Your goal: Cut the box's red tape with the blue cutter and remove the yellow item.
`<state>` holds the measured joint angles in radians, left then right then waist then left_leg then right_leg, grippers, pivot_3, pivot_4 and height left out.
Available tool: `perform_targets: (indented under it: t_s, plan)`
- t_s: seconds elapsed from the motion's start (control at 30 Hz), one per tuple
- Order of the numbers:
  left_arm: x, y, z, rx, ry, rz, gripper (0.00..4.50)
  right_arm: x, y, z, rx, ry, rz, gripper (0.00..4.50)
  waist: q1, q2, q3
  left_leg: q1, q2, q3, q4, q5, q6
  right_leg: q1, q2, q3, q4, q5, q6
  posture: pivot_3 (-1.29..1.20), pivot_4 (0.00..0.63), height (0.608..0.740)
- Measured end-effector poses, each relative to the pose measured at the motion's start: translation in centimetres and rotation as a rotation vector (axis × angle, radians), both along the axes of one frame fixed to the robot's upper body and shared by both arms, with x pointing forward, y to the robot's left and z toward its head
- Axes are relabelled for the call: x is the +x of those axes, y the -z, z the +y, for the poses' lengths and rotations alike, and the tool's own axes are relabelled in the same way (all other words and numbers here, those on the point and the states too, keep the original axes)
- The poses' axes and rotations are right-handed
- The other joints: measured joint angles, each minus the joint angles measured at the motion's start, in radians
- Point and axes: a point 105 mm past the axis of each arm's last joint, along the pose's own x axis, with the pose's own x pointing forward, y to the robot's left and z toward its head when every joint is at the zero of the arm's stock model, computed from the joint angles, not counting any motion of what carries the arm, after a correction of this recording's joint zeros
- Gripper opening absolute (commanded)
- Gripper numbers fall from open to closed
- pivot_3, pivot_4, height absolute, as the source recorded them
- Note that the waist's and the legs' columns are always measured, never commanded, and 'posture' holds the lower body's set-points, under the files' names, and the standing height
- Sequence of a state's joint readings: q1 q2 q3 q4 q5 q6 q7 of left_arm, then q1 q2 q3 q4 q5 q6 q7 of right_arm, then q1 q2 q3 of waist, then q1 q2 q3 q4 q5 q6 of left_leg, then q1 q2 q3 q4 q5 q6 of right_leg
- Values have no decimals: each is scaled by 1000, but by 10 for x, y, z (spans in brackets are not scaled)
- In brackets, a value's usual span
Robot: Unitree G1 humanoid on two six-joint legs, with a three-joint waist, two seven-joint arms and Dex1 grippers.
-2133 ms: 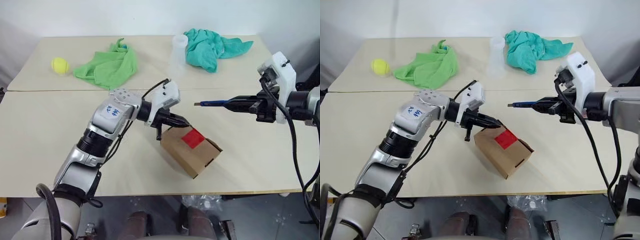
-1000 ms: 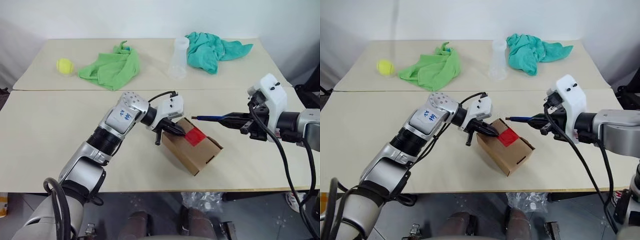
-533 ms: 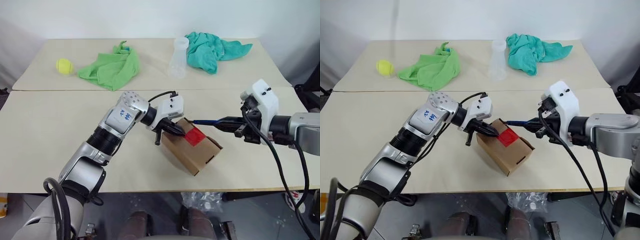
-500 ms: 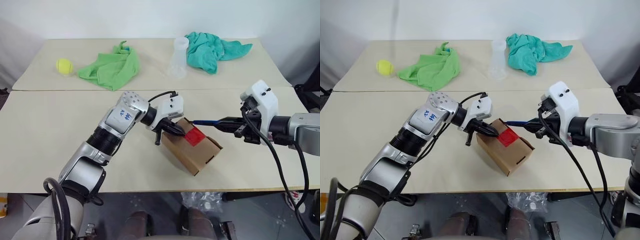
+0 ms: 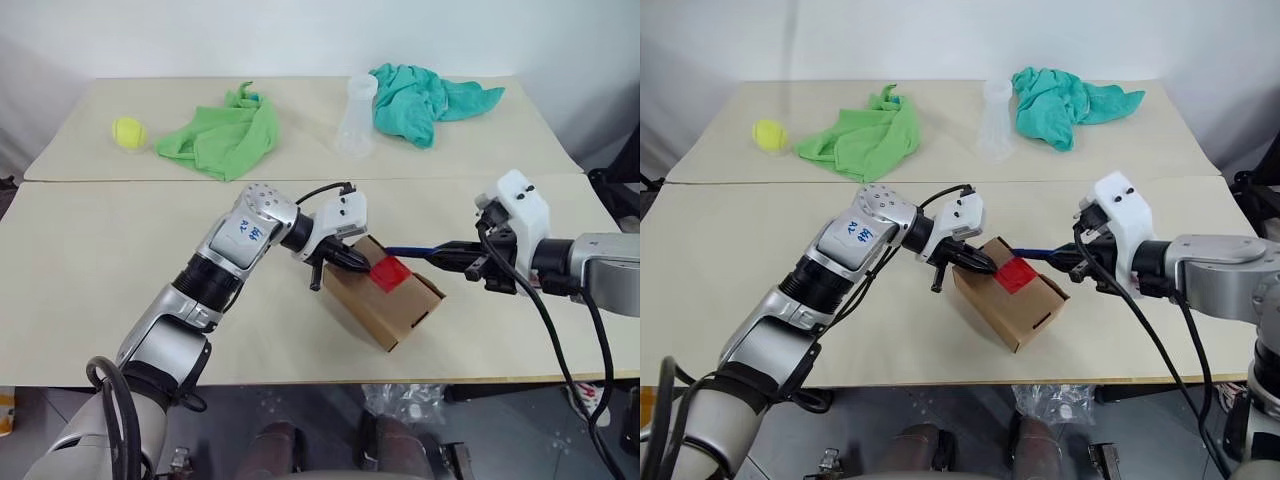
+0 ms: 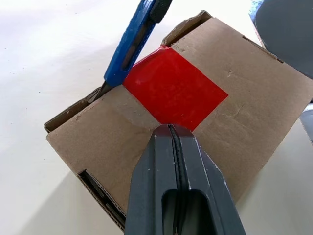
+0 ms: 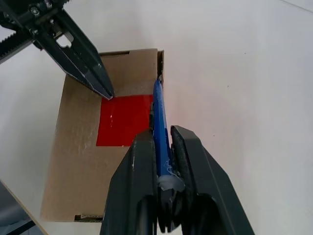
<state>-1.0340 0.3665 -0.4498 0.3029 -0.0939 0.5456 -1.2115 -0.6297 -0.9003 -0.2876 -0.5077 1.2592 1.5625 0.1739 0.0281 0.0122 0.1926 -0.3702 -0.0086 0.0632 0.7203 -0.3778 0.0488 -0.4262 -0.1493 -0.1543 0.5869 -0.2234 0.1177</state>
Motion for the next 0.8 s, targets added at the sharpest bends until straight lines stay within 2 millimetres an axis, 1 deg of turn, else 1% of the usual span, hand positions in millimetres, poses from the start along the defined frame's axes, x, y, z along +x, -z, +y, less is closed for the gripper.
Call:
perform_targets:
  t_s: [0.4, 0.8]
  plan:
    - [-1, 0, 0, 5, -1, -3, 0, -6, -6, -4, -77, -30, 30, 157, 0, 0, 0, 0, 0, 0, 0, 0, 0, 0, 0, 0, -1, 0, 0, 0, 150, 740]
    - [-2, 2, 0, 14, -10, 7, 0, -9, -3, -9, -125, -54, 101, 157, 1, -1, 0, 0, 0, 0, -1, -1, 1, 0, 0, 0, -2, 0, 0, 0, 150, 740]
